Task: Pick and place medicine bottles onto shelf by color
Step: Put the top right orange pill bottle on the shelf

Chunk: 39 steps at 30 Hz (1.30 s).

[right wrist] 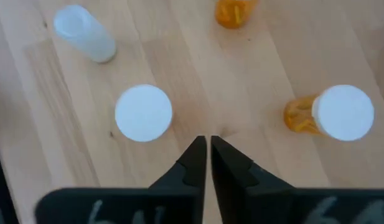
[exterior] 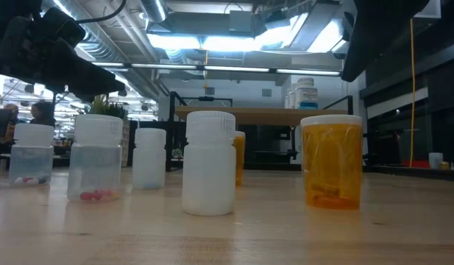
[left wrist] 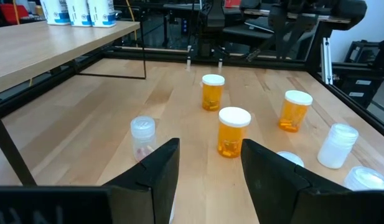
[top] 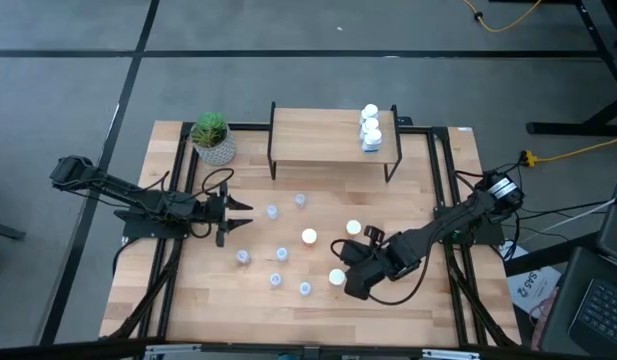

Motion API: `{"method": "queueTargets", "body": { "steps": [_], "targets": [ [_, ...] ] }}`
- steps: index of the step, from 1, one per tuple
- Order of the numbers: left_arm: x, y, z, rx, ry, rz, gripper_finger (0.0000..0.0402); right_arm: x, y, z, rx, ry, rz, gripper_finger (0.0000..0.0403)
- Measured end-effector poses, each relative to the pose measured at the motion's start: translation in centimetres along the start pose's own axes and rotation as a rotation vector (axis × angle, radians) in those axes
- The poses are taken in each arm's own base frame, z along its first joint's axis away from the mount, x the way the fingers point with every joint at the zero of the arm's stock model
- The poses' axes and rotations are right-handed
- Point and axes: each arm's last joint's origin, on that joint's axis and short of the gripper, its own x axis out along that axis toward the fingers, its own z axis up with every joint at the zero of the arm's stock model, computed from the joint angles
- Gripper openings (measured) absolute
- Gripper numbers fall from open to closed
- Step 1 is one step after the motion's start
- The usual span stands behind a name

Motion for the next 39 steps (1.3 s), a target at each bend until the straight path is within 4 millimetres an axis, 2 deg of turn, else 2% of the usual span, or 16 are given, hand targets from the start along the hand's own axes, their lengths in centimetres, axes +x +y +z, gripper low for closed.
{"method": "queueTargets", "body": {
  "steps": [7, 11, 15, 18, 23, 26, 30, 33, 36, 39],
  "targets": [
    [0.0, 0.0, 0.0, -0.001, 0.001, 0.0, 0.0165, 0.5, -1.6, 1.3, -0.136, -0.011, -0.066, 0.0133],
    [0.0, 0.0, 0.0, -0.006, 0.0, 0.0, 0.0165, 0.8, -2.4, 2.0, -0.116, -0.022, -0.105, 0.0185],
    [0.0, 0.0, 0.0, -0.006, 0.001, 0.0, 0.0165, 1.0, -2.9, 2.5, -0.079, -0.037, -0.111, 0.0215],
    [0.0, 0.0, 0.0, -0.006, 0.0, 0.0, 0.0165, 1.1, -3.2, 2.9, -0.045, -0.038, -0.112, 0.0223],
    [0.0, 0.0, 0.0, -0.008, 0.0, 0.0, 0.0165, 0.7, -5.6, 1.6, -0.195, 0.171, -0.261, 0.0225],
    [0.0, 0.0, 0.0, -0.008, 0.001, 0.001, 0.0165, -0.2, -7.1, 0.8, -0.26, 0.301, -0.344, 0.0225],
    [0.0, 0.0, 0.0, -0.008, 0.001, 0.001, 0.0165, -2.5, -8.4, 0.1, -0.278, 0.37, -0.376, 0.0225],
    [0.0, 0.0, 0.0, -0.008, 0.0, 0.001, 0.0165, -5.0, -9.4, -0.4, -0.223, 0.317, -0.371, 0.0225],
    [0.0, 0.0, 0.0, -0.011, 0.001, 0.001, 0.0165, -7.2, -10.4, -1.1, -0.156, 0.127, -0.356, 0.0225],
    [0.0, 0.0, 0.0, -0.011, 0.0, 0.001, 0.0165, -7.6, -10.9, -1.7, -0.063, -0.047, -0.28, 0.0225]
  ]
}}
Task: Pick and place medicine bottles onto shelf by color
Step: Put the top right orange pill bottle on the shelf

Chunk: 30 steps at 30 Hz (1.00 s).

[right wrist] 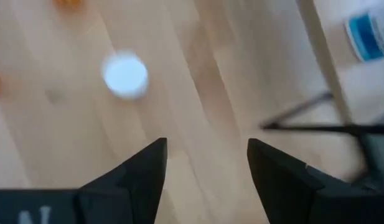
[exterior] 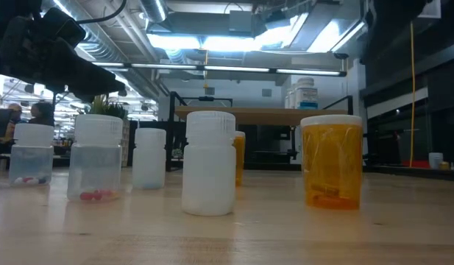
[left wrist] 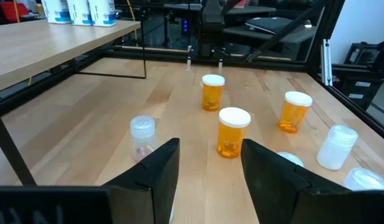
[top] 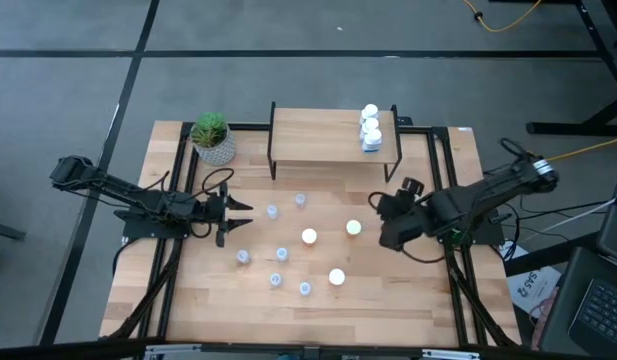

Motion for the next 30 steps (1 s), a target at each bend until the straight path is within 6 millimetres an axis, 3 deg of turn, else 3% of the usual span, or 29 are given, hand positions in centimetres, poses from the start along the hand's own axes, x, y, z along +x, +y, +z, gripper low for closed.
{"method": "queueTargets", "body": {
  "steps": [13, 23, 30],
  "targets": [
    [0.0, 0.0, 0.0, 0.003, 0.0, 0.0, 0.0165, 4.3, 1.8, -0.7, -0.008, -0.364, 0.145, 0.0225],
    [0.0, 0.0, 0.0, 0.001, 0.0, 0.0, 0.0165, 5.6, 0.6, 0.5, 0.121, -0.312, 0.275, 0.0226],
    [0.0, 0.0, 0.0, 0.001, 0.0, 0.0, 0.0165, 6.5, -0.8, 1.2, 0.165, -0.288, 0.265, 0.0248]
  ]
}}
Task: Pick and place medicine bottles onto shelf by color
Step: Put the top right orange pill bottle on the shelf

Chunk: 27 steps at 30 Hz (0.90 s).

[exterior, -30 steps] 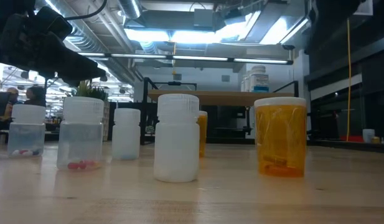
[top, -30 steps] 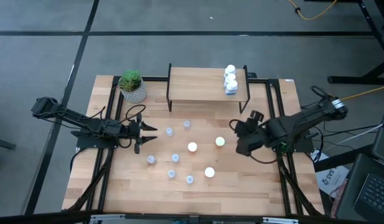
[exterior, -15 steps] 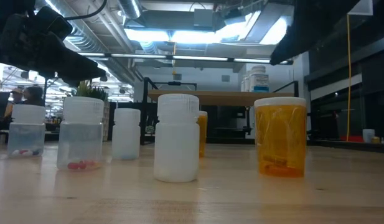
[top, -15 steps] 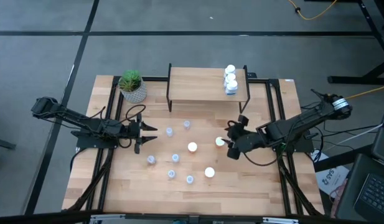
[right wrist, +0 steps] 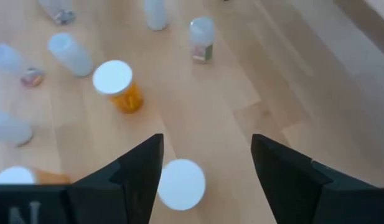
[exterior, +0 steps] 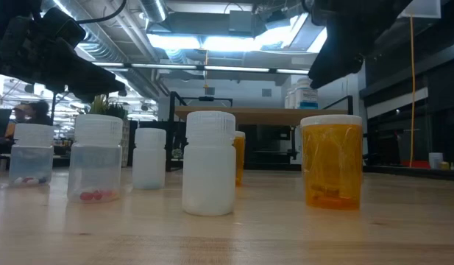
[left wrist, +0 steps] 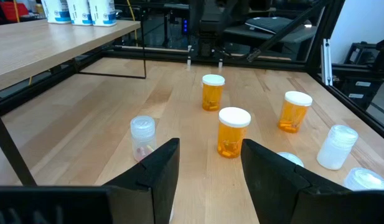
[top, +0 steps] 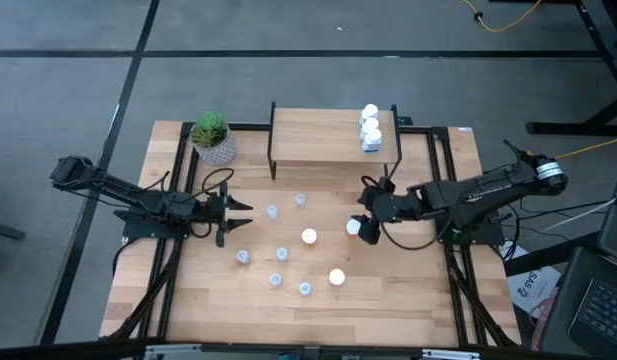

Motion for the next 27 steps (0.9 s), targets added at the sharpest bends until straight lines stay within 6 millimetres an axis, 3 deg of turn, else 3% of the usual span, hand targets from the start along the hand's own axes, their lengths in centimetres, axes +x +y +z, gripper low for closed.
{"method": "queueTargets", "body": {
  "steps": [6, 16, 27],
  "targets": [
    [0.0, 0.0, -0.1, 0.005, 0.007, 0.001, 0.0165, 1.3, 0.2, -0.4, -0.187, 0.071, 0.047, 0.0252],
    [0.0, 0.1, -0.4, 0.014, 0.043, 0.006, 0.0165, 5.5, 1.0, -2.1, -0.306, 0.249, 0.09, 0.0252],
    [0.0, 0.1, -0.4, 0.015, 0.044, 0.006, 0.0165, 6.2, 1.2, -2.5, -0.318, 0.293, 0.113, 0.0252]
  ]
}}
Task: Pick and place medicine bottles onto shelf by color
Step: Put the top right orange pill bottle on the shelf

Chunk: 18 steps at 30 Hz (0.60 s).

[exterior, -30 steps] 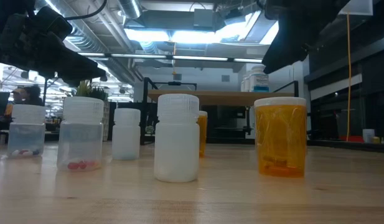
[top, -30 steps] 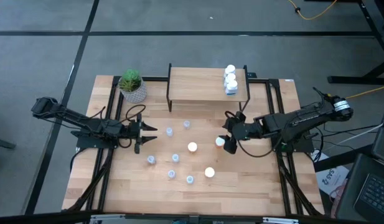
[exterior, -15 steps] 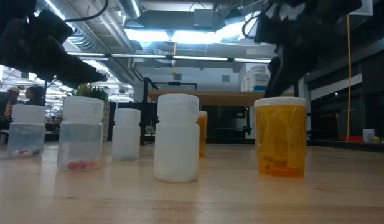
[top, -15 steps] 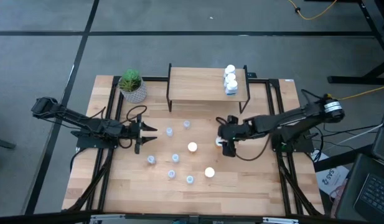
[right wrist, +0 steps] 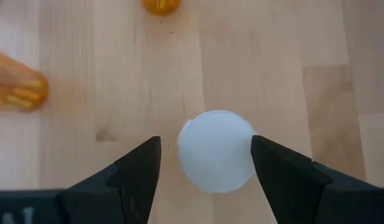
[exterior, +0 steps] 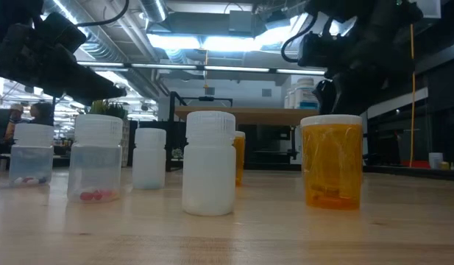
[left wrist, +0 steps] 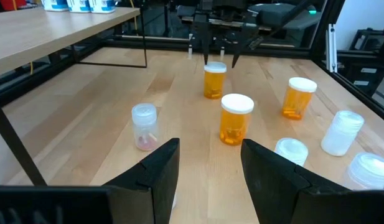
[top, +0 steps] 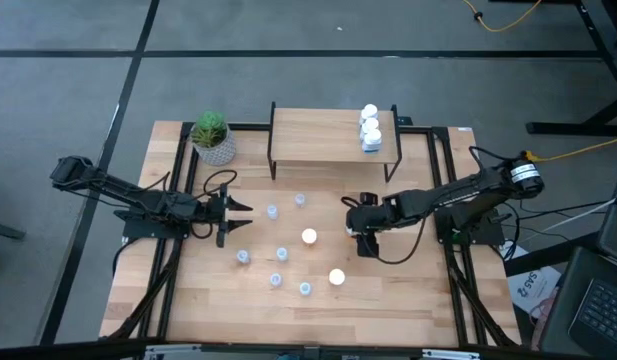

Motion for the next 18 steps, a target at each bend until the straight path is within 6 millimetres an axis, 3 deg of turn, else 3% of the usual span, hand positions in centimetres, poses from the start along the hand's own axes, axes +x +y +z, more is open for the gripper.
{"method": "queueTargets", "body": {
  "steps": [18],
  "targets": [
    [0.0, 0.0, -0.02, 0.0, 0.002, 0.001, 0.0165, 0.4, 0.02, 0.18, -0.002, -0.004, -0.021, 0.0252]
  ]
}}
